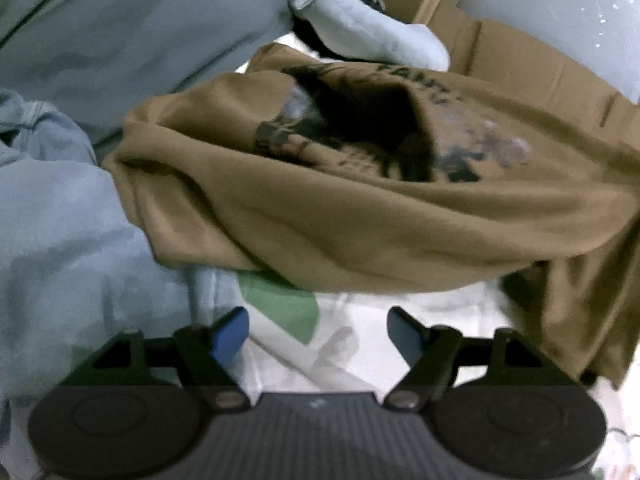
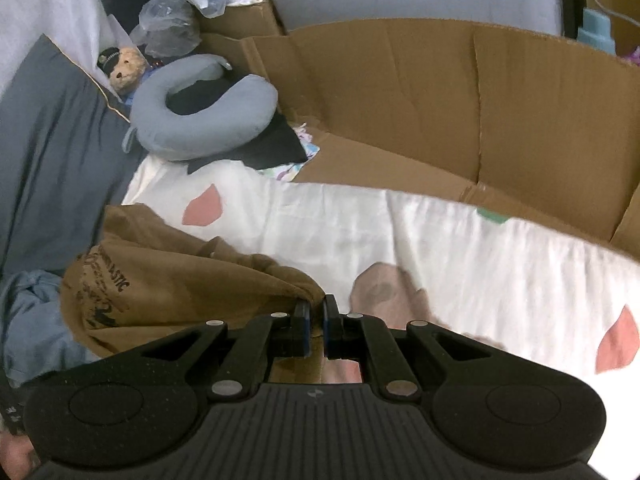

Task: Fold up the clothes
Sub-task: 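Grasp the T-shirt edge with the right tool while the left tool holds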

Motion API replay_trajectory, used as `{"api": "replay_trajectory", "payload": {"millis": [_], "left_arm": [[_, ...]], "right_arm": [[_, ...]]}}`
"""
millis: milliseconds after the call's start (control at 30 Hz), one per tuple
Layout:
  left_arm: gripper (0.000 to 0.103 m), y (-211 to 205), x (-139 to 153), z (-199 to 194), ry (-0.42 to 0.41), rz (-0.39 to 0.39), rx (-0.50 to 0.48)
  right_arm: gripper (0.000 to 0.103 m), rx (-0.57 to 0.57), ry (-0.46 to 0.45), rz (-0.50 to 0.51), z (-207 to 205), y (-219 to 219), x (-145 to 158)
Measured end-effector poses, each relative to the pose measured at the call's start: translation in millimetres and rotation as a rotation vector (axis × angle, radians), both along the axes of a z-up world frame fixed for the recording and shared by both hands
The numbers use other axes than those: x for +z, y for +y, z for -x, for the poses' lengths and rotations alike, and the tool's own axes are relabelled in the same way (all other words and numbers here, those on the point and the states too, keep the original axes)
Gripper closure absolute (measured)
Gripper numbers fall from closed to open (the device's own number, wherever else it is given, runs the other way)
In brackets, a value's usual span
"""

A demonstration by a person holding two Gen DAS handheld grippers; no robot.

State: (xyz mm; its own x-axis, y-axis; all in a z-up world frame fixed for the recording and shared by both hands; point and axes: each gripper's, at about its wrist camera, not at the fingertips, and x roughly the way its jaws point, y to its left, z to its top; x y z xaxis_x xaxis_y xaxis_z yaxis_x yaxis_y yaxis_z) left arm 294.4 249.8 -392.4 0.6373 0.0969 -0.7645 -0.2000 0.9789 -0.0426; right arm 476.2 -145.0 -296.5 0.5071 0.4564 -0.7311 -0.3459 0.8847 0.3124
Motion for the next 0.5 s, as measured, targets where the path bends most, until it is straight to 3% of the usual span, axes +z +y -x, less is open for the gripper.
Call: {"api": "replay_trajectory", "payload": {"millis": [267, 500], "left_arm": [[0.025, 20.1, -1.7, -15.4, -0.013, -0.086, 0.047], [0.026, 33.9, -10.9, -34.7, -0.033, -0.081, 0.028]], "right_arm": [[0.099, -0.067, -0.03, 0.085, -22.9, -7.3, -2.3], [0.099, -0.07, -0.038, 0.114, -33.1, -13.8, -4.7]]}}
